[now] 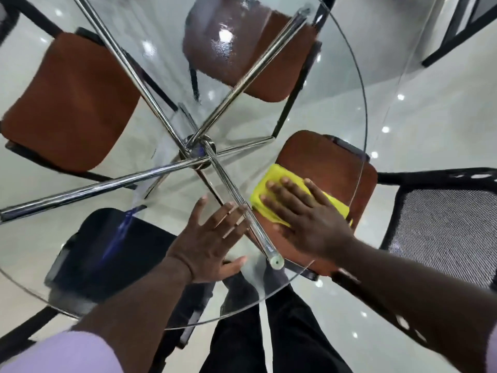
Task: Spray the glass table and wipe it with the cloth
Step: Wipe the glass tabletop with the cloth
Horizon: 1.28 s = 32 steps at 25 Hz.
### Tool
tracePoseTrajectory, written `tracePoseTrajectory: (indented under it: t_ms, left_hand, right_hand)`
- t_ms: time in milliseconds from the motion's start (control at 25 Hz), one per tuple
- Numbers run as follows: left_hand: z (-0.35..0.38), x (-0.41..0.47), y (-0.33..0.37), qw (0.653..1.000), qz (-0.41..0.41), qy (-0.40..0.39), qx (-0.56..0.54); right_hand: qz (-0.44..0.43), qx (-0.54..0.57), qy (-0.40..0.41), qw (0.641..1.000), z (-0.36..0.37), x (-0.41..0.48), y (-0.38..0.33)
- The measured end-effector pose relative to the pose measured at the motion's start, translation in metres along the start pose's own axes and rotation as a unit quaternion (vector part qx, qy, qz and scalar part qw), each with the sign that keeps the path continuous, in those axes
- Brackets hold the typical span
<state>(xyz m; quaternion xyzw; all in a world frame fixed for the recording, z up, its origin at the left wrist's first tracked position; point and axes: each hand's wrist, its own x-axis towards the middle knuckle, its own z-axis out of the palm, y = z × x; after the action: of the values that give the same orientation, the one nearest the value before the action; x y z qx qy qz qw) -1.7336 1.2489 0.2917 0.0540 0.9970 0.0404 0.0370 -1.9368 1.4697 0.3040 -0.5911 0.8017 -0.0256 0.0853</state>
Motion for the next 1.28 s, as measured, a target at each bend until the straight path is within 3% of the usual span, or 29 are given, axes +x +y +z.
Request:
tracePoseTrajectory:
  t_ms: [40,80,120,160,240,280,320,400,440,480,520,600,640,680,720,800,880,920,960,1000,1040,1080,1120,1200,1280]
  left_hand:
    - [0.0,-0.001,0.001,1.0,-0.004,0.002,0.002]
    - [0.002,0.0,0.002,1.0,-0.007,0.002,0.006]
    - [0.002,0.0,0.002,1.0,-0.008,0.002,0.006]
    - [0.001,-0.001,0.001,1.0,-0.006,0.003,0.003]
    - [-0.002,-0.002,0.001,1.0,-0.003,-0.008,0.002]
    - [-0.004,0.0,0.001,1.0,-0.006,-0.012,-0.003]
    - [-0.007,0.002,0.001,1.0,-0.008,-0.008,-0.016]
    - [-0.027,0.002,0.002,0.996,-0.022,0.009,-0.083]
    - [-0.034,0.006,-0.012,0.993,-0.053,0.037,-0.096]
    - [-0.037,0.006,-0.033,0.987,-0.112,0.071,-0.096]
    - [-0.036,0.006,-0.061,0.974,-0.189,0.101,-0.076]
    - [-0.032,0.009,-0.113,0.915,-0.383,0.111,-0.057]
    - [-0.027,0.011,-0.125,0.882,-0.459,0.095,-0.055]
    - [-0.022,0.014,-0.127,0.863,-0.497,0.075,-0.047]
    - [-0.017,0.017,-0.126,0.861,-0.504,0.055,-0.04]
    - [-0.017,0.02,-0.121,0.861,-0.506,0.041,-0.034]
    - [-0.018,0.018,-0.121,0.86,-0.507,0.041,-0.035]
    - [-0.018,0.02,-0.126,0.856,-0.515,0.036,-0.035]
    - [-0.018,0.021,-0.13,0.85,-0.524,0.026,-0.04]
    - [-0.02,0.021,-0.128,0.848,-0.528,0.018,-0.046]
    - [-0.02,0.019,-0.126,0.849,-0.526,0.015,-0.054]
    - [-0.021,0.019,-0.125,0.852,-0.521,0.018,-0.056]
    - [-0.021,0.018,-0.125,0.852,-0.519,0.015,-0.061]
    - [-0.02,0.018,-0.129,0.854,-0.516,0.002,-0.065]
    - [-0.018,0.018,-0.132,0.852,-0.518,-0.001,-0.075]
  right_hand:
    - [-0.105,-0.031,-0.013,0.994,-0.004,0.011,0.03]
    - [-0.122,-0.041,-0.009,0.992,-0.007,0.029,0.059]
    - [-0.053,-0.032,0.019,0.998,-0.01,0.049,0.081]
    - [0.088,0.0,0.056,0.995,-0.018,0.064,0.091]
    - [0.373,0.072,0.096,0.92,-0.021,0.084,0.07]
    - [0.412,0.088,0.092,0.902,-0.019,0.09,0.048]
    - [0.372,0.08,0.066,0.923,-0.021,0.093,0.024]
    - [0.088,0.055,0.019,0.994,-0.014,0.083,-0.001]
    - [-0.04,0.022,0.012,0.999,-0.011,0.088,0.009]
    - [-0.113,0.003,0.033,0.993,-0.008,0.103,0.028]
    - [-0.099,-0.009,0.058,0.993,-0.009,0.124,0.044]
    - [0.139,0.036,0.1,0.985,-0.023,0.153,0.058]
    - [0.26,0.074,0.1,0.957,-0.023,0.156,0.053]
    - [0.306,0.092,0.083,0.944,-0.024,0.15,0.043]
    - [0.277,0.08,0.069,0.955,-0.024,0.139,0.032]
    - [0.053,0.037,0.053,0.996,-0.021,0.111,0.032]
    - [-0.12,-0.014,0.043,0.992,-0.025,0.12,0.072]
    - [-0.107,-0.03,0.056,0.992,-0.026,0.142,0.087]
    - [-0.018,-0.016,0.08,0.996,-0.027,0.165,0.091]
    - [0.127,0.025,0.094,0.987,-0.032,0.184,0.08]
    - [0.246,0.057,0.096,0.963,-0.031,0.196,0.059]
    - [0.276,0.053,0.092,0.955,-0.031,0.201,0.033]
    - [0.229,0.04,0.084,0.969,-0.028,0.204,0.009]
    - [-0.013,0.016,0.055,0.998,-0.022,0.217,-0.007]
    - [-0.16,-0.02,0.078,0.984,-0.029,0.274,0.008]
